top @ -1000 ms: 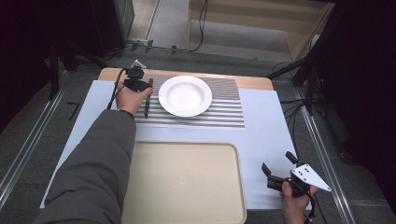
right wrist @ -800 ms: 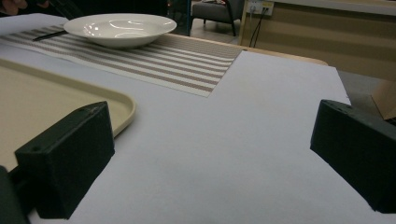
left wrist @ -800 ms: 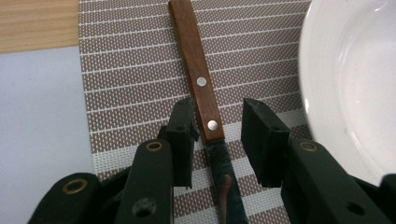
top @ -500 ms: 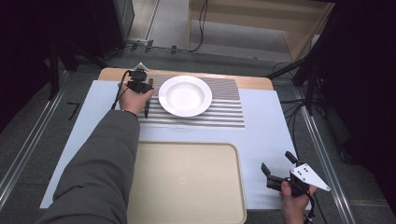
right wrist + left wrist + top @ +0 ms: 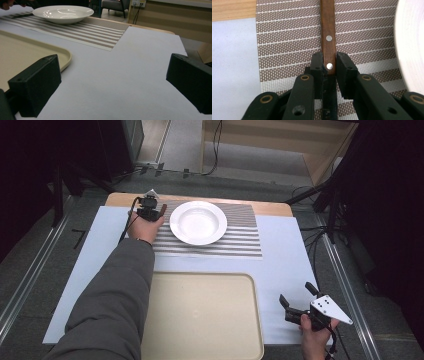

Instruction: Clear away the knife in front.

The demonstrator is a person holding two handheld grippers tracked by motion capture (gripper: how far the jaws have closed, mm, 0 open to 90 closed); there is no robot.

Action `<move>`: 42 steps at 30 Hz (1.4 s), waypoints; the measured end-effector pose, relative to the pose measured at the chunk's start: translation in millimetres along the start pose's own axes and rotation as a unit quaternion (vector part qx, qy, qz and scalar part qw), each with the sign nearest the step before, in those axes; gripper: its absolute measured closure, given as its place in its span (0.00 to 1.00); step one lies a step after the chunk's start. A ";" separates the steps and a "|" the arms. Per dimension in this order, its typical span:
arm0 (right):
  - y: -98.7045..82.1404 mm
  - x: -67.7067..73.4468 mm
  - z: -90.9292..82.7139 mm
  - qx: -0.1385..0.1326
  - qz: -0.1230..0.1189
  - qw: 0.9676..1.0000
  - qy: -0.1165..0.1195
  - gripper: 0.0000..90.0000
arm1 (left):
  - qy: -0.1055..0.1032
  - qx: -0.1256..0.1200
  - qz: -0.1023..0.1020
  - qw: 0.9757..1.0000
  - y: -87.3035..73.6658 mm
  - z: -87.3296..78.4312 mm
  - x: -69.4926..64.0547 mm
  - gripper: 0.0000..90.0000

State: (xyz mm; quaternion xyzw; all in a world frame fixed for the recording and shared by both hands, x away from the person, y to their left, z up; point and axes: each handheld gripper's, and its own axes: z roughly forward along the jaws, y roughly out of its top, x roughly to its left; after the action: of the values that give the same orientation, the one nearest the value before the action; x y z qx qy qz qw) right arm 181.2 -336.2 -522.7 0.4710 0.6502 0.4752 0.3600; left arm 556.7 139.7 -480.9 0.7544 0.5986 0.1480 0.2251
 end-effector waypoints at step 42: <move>0.3 0.5 1.7 0.004 -0.003 1.000 -0.005 0.00 | 0.008 -0.011 0.034 0.999 0.3 -15.2 -0.9 0.86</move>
State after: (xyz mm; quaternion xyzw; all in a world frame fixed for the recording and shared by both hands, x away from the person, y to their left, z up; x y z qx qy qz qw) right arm 182.7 -335.3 -522.8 0.4725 0.6519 0.4692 0.3629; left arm 549.3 141.2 -467.7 0.7705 0.5727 0.1680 0.2238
